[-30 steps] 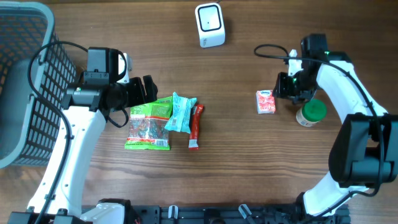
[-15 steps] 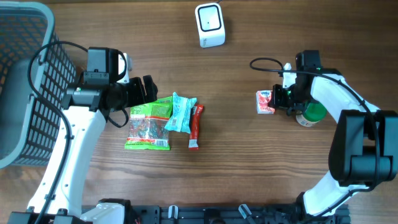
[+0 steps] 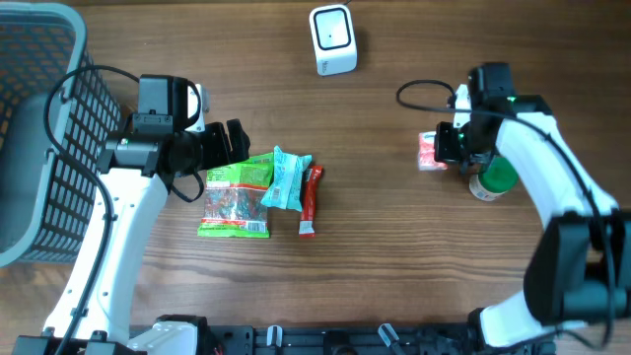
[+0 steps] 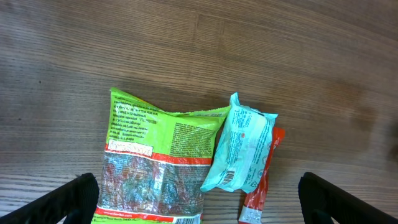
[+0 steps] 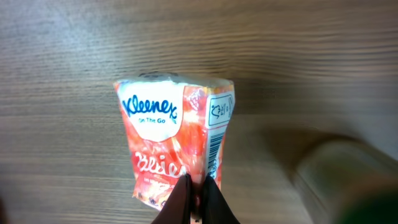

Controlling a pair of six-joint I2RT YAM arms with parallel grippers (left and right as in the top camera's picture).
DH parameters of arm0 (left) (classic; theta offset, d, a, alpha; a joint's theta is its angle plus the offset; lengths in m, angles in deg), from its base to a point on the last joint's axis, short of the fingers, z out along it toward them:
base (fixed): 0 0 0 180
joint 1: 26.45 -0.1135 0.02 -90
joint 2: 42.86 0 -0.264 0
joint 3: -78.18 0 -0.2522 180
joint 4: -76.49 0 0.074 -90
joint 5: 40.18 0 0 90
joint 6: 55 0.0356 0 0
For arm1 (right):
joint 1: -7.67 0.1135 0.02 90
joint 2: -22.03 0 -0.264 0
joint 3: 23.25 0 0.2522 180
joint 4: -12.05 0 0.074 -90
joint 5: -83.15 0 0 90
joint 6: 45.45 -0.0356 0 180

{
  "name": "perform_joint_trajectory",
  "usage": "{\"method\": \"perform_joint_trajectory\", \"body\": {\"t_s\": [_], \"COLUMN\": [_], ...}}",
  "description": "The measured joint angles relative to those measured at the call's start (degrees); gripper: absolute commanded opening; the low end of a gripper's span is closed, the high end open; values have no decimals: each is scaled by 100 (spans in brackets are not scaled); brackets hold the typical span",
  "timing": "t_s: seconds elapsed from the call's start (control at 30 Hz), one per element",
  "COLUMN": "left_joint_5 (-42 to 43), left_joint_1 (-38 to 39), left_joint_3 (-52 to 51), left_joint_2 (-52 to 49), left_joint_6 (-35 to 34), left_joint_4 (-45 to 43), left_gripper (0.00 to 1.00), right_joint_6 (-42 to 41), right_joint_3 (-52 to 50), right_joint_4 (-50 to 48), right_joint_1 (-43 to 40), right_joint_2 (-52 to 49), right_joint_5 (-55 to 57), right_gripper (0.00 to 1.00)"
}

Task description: Scan the item barcode

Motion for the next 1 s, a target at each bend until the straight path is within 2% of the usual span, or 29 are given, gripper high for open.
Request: {"method": "perform_joint_trajectory", "body": {"t_s": [0.13, 0.43, 0.7, 0.97, 1.0], "left_joint_5": [0, 0, 0, 0, 0], "left_joint_1": [0, 0, 0, 0, 0], "left_joint_3": [0, 0, 0, 0, 0], "left_joint_2": [0, 0, 0, 0, 0], "left_joint_6": [0, -2, 0, 0, 0], "left_joint_4": [2, 2, 0, 0, 0], "left_gripper": [100, 100, 100, 100, 100], "right_joint_6": [-763, -1851, -2138, -2144, -2129], "right_joint_3": [50, -4, -90, -122, -122], "right_joint_4": [358, 680, 898, 765, 706], "right_joint_1": [1045, 3086, 3300, 3285, 3285], "right_joint_2": [232, -267, -1287, -1720, -1718], "right_joint_5": [1744, 4183, 5215, 5359, 5355], "right_gripper": [4, 4, 4, 5, 8]}}
